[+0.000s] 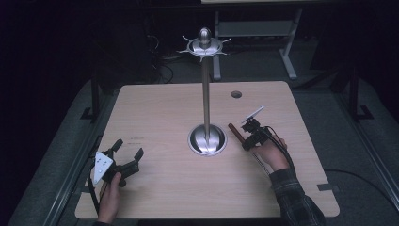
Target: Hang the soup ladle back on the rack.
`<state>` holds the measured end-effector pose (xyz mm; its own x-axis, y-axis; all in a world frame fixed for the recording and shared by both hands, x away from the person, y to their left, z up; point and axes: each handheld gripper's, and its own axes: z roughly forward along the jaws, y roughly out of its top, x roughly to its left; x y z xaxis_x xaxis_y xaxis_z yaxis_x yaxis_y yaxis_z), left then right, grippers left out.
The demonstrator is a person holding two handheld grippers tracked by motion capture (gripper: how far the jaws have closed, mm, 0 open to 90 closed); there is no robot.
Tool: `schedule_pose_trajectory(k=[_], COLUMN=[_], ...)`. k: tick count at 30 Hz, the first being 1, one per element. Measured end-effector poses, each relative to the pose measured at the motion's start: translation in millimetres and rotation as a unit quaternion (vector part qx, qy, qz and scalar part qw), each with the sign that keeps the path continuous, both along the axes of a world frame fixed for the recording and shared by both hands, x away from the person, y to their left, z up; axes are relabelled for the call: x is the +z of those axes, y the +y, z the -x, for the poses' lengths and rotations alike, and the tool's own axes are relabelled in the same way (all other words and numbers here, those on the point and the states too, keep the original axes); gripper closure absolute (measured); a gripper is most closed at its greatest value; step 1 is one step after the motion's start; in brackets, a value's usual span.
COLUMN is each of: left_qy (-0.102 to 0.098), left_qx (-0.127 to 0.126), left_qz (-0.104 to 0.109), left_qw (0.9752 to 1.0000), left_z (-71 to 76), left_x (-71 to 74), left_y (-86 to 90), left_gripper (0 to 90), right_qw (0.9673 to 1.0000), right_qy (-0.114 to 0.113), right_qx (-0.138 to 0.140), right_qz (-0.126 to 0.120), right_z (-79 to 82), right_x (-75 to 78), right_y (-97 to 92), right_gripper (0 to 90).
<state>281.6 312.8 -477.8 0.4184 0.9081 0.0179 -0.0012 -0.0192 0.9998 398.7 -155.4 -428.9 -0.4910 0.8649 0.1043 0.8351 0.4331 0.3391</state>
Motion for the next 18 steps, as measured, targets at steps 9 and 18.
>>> schedule_pose_trajectory(k=[9, 18], left_qy=[-0.001, -0.001], left_qx=[0.0, 0.0], left_qz=[0.003, 0.003], left_qw=[1.0, 1.0], left_z=[-0.1, 0.0], left_x=[-0.1, 0.0], left_y=[-0.5, -0.7], left_gripper=[10.6, 10.6], right_qw=[0.9974, 0.9907], right_qy=[-0.053, -0.103], right_qx=[-0.008, 0.003], right_qz=[-0.047, -0.088], right_z=[9.4, 18.9], right_x=[17.9, 30.6], right_y=[-14.8, -29.8], right_gripper=[73.2, 73.2])
